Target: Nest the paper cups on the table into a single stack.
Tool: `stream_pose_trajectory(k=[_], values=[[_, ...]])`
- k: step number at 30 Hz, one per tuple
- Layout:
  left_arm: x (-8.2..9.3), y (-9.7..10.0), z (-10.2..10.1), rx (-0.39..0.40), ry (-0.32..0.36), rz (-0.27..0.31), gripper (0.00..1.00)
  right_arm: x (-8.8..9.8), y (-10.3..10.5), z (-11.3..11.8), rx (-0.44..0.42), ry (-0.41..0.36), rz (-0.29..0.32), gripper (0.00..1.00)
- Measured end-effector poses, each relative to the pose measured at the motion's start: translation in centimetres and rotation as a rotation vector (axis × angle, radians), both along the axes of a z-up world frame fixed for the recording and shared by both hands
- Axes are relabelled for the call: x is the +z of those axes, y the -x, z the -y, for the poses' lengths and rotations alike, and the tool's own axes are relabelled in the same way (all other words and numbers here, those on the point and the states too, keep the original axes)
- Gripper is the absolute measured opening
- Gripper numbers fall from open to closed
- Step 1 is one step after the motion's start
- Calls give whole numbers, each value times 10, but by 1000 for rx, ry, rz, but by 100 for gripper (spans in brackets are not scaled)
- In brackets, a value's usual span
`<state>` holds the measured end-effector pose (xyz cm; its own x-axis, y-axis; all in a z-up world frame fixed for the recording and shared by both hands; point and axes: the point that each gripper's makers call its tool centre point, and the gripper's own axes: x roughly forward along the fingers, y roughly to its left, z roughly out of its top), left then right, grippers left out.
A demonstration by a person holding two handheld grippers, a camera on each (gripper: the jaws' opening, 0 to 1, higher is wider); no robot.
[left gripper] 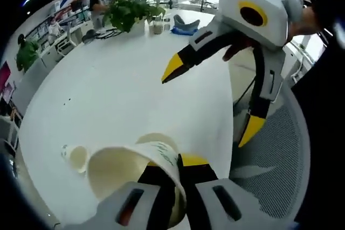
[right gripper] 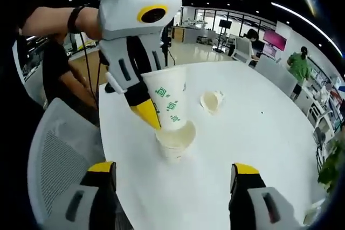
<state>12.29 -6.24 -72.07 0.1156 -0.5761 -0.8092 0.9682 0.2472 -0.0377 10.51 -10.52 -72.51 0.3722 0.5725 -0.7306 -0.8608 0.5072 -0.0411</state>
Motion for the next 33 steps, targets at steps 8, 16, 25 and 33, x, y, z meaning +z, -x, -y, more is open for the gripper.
stream_pose_trajectory(k=[8,16,25,33], values=[[-17,-3,1,-85,-111,34,0,-8,13,12,-48,-19,-23,88],[-18,-3,8,-116,-155,35,0,-15,21,13,-74,-41,-38,87],[-23,-2,7,-123,-180,29,1,-16,23,20,-96,-53,-43,85],[-21,-3,7,-127,-182,41,8,-18,23,22,-100,-51,-44,85]])
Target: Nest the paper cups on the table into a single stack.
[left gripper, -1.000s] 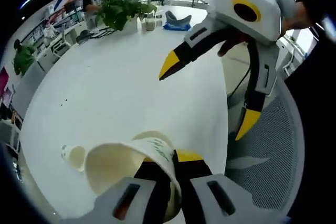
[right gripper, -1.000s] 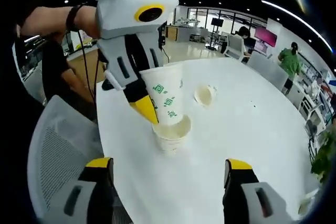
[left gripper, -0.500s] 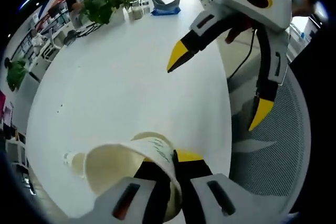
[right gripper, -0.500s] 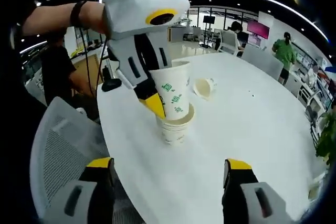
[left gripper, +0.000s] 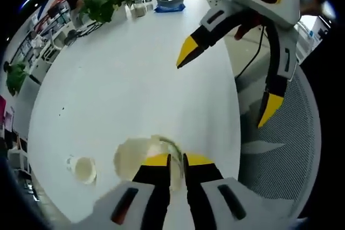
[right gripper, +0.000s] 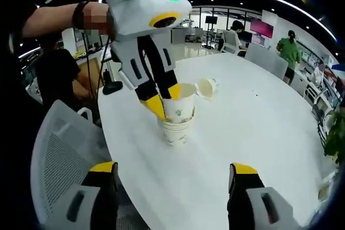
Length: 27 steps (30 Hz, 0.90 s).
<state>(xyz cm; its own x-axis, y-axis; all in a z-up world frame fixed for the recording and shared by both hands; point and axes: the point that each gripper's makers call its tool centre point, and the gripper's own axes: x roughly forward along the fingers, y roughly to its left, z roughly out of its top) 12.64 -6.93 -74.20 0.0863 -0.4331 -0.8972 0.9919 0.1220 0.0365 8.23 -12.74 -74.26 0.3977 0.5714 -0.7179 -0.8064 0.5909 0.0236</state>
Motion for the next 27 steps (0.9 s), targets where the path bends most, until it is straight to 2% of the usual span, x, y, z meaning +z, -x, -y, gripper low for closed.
stream_pose_trajectory(k=[20,27], values=[[8,-10,-13,58,64,28,22,2,-5,-7,28,6,3,85],[16,-14,-16,136,141,30,31,2,-10,-10,37,11,7,85]])
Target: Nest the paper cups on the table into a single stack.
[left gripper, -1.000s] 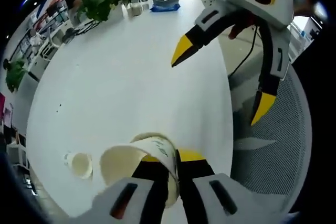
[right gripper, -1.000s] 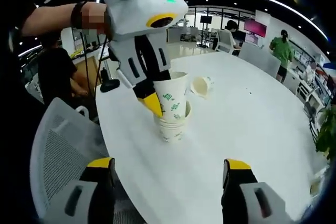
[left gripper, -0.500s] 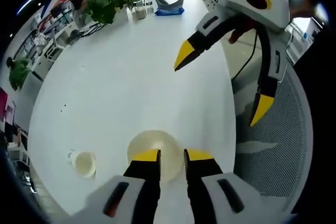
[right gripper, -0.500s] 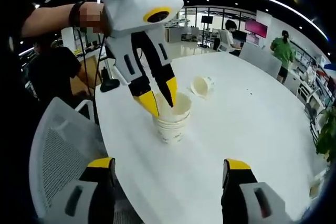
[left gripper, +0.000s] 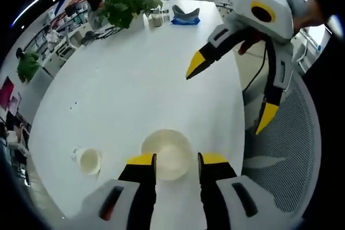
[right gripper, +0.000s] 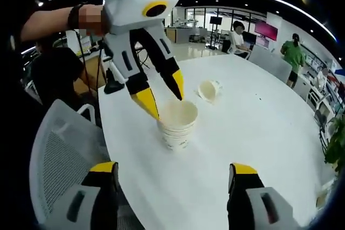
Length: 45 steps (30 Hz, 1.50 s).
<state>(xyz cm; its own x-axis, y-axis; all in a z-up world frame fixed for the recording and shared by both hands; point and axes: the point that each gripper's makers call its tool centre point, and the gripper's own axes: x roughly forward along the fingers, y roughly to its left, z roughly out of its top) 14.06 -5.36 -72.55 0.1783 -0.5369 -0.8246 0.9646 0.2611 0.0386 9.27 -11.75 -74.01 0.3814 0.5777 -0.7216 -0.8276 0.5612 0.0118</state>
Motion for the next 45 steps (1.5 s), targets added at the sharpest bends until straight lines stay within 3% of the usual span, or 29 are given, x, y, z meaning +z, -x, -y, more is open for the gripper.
stream_pose_trajectory(k=[11,20,27,35,45], values=[[21,-15,-22,247,229,-3,47,4,-10,-2,-18,-12,14,84],[28,-11,-39,388,320,-8,61,6,-21,-6,-40,-18,14,83],[26,-4,-55,450,345,-1,62,18,-37,-13,-86,-79,22,78],[20,3,-77,525,369,-12,64,27,-58,-19,-107,-89,42,78],[17,3,-93,575,385,-11,65,47,-107,-31,-147,-128,80,76]])
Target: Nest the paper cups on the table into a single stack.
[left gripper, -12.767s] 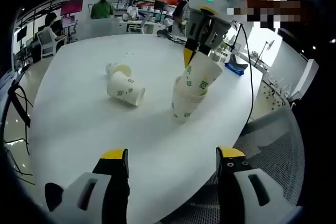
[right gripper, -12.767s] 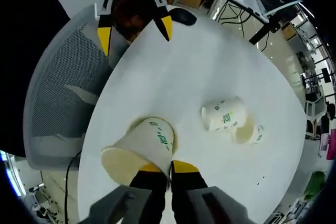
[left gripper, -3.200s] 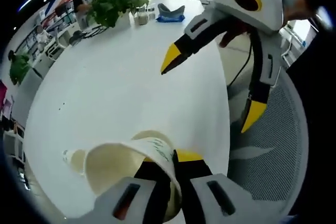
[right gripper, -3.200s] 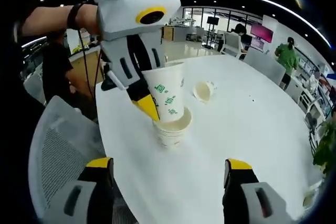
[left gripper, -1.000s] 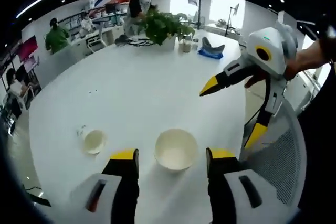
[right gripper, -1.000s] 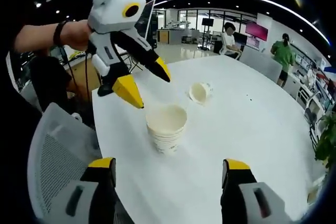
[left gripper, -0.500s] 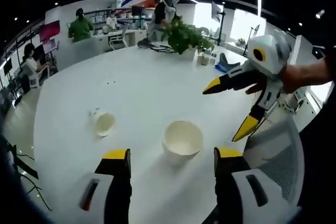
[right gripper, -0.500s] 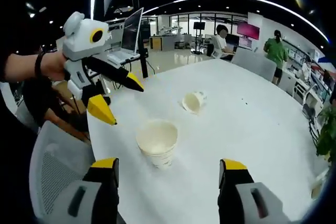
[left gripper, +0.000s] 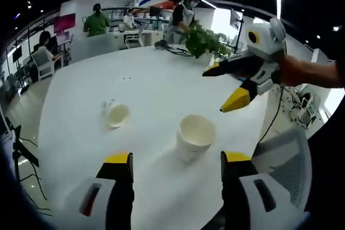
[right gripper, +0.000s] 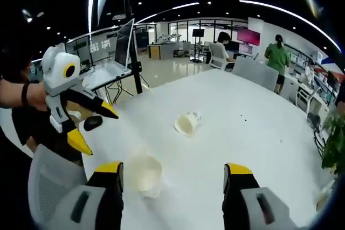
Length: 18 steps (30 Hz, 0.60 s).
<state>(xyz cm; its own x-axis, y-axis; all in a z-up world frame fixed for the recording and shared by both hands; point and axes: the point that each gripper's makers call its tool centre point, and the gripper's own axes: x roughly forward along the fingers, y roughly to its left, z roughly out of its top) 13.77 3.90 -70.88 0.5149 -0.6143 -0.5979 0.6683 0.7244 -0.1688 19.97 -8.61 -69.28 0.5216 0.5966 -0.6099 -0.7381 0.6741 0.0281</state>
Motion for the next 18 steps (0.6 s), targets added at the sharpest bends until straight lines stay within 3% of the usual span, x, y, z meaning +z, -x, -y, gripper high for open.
stream_pose_trajectory(k=[8,18], values=[[-5,11,-8,28,10,-5,65,12,-35,-8,-53,-32,11,75],[-3,11,-21,101,49,8,68,0,-64,-19,-60,-42,-8,75]])
